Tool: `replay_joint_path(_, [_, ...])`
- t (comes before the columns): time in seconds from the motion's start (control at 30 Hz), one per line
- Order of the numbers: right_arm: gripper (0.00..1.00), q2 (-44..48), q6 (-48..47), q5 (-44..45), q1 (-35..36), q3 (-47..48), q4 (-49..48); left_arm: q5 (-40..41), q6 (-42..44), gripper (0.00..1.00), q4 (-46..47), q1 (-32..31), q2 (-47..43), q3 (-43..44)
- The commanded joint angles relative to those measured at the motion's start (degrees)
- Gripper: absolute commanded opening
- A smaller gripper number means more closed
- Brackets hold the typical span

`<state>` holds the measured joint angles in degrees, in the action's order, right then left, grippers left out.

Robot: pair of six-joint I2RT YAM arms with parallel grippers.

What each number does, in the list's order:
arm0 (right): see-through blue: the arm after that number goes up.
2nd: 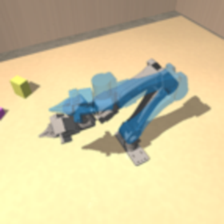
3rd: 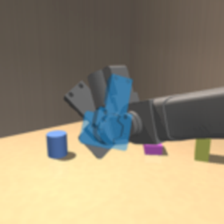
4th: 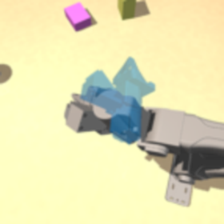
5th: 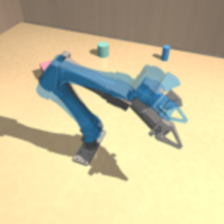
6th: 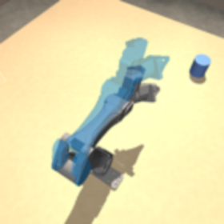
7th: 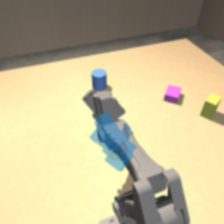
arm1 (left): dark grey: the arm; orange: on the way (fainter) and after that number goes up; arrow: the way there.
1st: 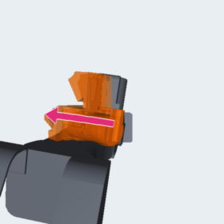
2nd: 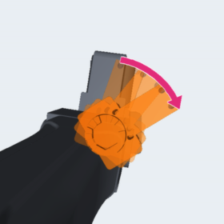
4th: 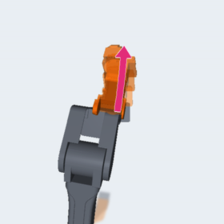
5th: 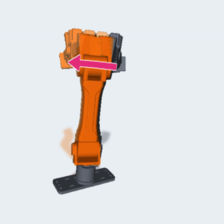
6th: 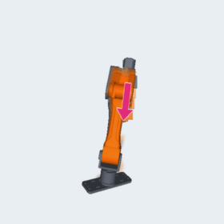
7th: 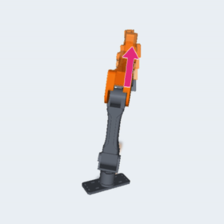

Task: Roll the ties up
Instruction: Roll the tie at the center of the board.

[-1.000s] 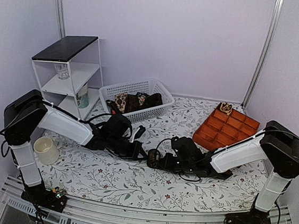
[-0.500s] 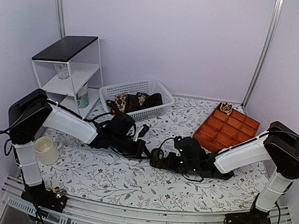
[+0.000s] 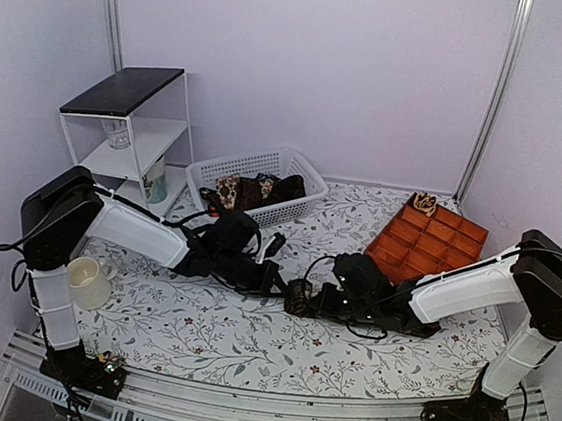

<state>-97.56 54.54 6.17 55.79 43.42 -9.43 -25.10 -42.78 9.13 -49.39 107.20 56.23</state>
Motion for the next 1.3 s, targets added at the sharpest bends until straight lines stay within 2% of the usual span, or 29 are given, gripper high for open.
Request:
replay_joint_path(0.0, [0.14, 4.8, 0.3, 4.1, -0.3, -1.0, 2.5, -1.0, 1.0, 0.02, -0.4, -0.9, 1.8, 1.8])
replay_joint_path(0.2, [0.25, 10.3, -0.1, 7.6, -1.3, -1.7, 6.9, -1.5, 0.9, 0.02, -0.5, -1.4, 3.4, 4.0])
replay_joint_path(0.37, [0.34, 13.0, -1.7, 4.6, -2.3, -1.5, 7.3, -2.1, 0.5, 0.02, -0.5, -2.3, 5.9, 6.4])
replay_joint_path(0.53, [0.42, 11.2, -1.5, 0.7, -3.2, -1.1, 6.0, -2.8, 0.2, 0.01, -0.4, -3.2, 9.7, 8.8])
replay_joint_path(0.83, [0.38, 4.5, -1.4, -7.4, -6.1, -1.7, 2.1, -2.6, 0.5, 0.01, -0.8, -3.4, 10.7, 10.3])
replay_joint_path(0.93, [0.32, 2.3, -1.2, -9.1, -6.1, -1.0, 1.7, -1.7, 0.4, 0.01, -1.0, -3.3, 9.9, 9.8])
replay_joint_path(1.1, [0.28, -0.3, -0.6, -11.0, -5.4, -1.1, -0.3, 2.9, -0.3, 0.01, -2.6, -1.8, 2.5, 4.8])
replay_joint_path(1.27, [0.27, -5.9, 2.0, -13.3, -2.0, 2.5, -2.5, 9.1, 3.3, 0.01, -8.9, 0.9, -5.7, -2.3])
